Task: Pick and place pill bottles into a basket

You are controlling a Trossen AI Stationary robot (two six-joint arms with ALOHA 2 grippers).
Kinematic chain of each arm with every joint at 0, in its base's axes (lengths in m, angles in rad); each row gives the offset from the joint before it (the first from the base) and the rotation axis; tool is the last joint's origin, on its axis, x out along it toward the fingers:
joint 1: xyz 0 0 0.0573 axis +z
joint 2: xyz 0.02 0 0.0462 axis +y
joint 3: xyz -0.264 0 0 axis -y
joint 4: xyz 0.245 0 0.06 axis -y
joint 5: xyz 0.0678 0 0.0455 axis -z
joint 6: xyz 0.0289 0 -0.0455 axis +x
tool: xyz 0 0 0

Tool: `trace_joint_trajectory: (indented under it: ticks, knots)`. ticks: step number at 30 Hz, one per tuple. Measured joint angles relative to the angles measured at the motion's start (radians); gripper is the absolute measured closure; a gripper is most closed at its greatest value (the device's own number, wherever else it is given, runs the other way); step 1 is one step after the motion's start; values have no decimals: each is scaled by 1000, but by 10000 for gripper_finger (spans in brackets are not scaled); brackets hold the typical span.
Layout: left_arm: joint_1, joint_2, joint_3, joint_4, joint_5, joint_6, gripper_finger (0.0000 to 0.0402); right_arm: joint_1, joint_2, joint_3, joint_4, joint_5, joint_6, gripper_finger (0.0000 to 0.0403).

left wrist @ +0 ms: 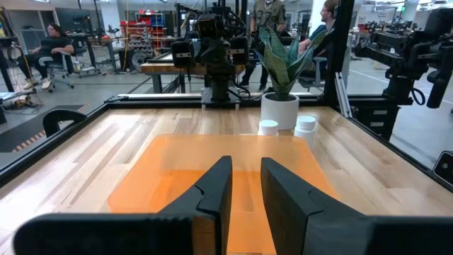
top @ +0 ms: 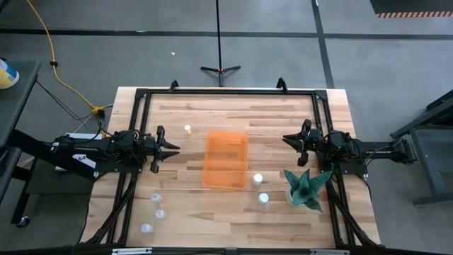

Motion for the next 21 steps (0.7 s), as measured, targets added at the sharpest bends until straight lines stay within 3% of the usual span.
trace_joint_trajectory:
  ticks: [21]
  knots:
    - [0,0,0,0,0,0,291,0,0,0,0,0,0,350]
